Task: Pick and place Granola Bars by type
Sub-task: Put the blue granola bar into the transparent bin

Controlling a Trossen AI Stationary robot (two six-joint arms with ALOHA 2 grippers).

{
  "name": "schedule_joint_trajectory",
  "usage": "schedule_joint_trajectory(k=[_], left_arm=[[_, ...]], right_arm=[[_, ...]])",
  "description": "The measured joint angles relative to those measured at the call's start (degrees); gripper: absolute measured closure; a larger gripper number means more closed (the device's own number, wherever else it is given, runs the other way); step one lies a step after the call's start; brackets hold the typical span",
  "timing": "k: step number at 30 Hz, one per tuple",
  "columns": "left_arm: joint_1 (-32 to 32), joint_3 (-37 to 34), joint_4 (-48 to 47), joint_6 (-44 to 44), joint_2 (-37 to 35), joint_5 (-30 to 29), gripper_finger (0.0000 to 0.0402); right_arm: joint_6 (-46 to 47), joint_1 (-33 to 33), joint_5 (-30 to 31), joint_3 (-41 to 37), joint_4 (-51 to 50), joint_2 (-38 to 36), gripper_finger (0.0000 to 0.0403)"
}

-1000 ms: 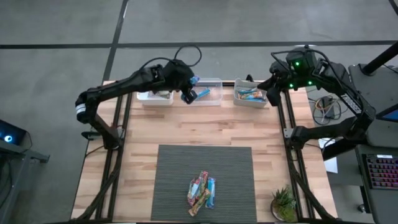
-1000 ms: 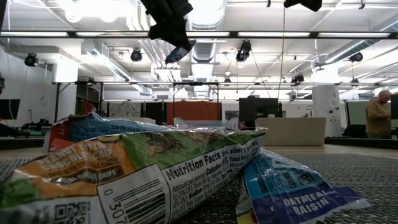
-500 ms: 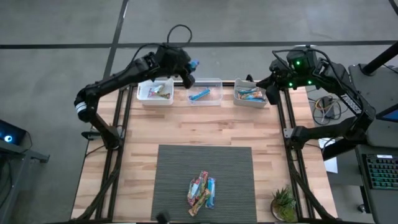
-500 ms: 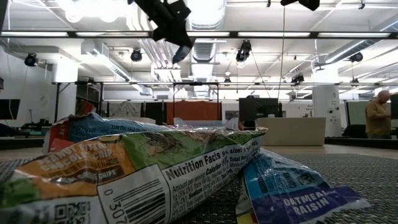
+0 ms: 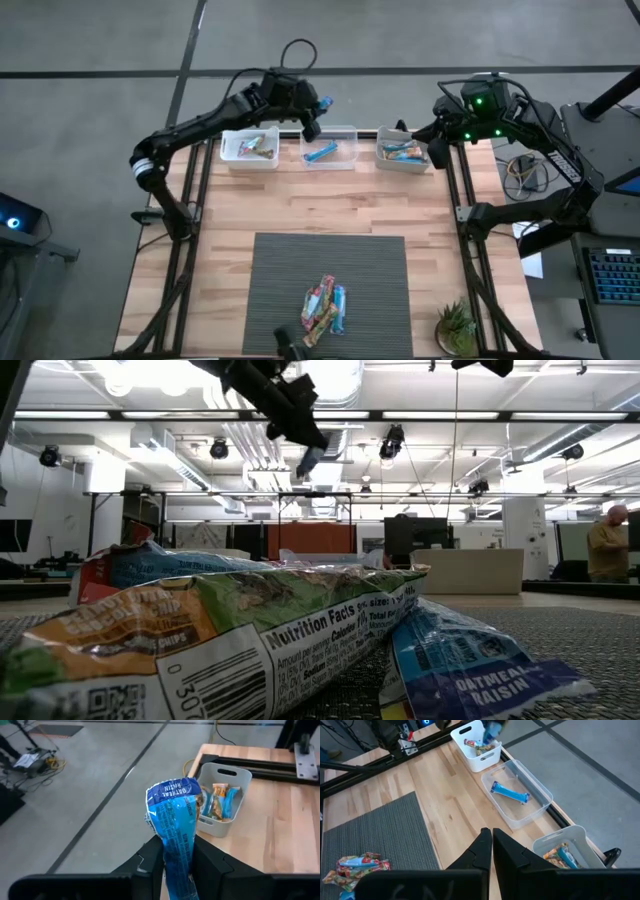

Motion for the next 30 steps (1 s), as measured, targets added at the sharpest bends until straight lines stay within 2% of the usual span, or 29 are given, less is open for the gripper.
schedule_joint_trajectory(k=[6,19,30], left_arm=[[0.1,0.0,3.8,1.6,4.2,0.7,0.0333],[0.5,0.0,3.8,12.1,13.6,1.8,0.0333],[1.1,0.0,3.7,13.9,18.9,1.8,0.0333]], right_arm=[[0.0,0.0,0.0,0.0,0.0,0.0,0.0394],[0.9,0.0,0.0,0.0,0.0,0.0,0.0394],[1.3,0.0,0.0,0.0,0.0,0.0,0.0394]])
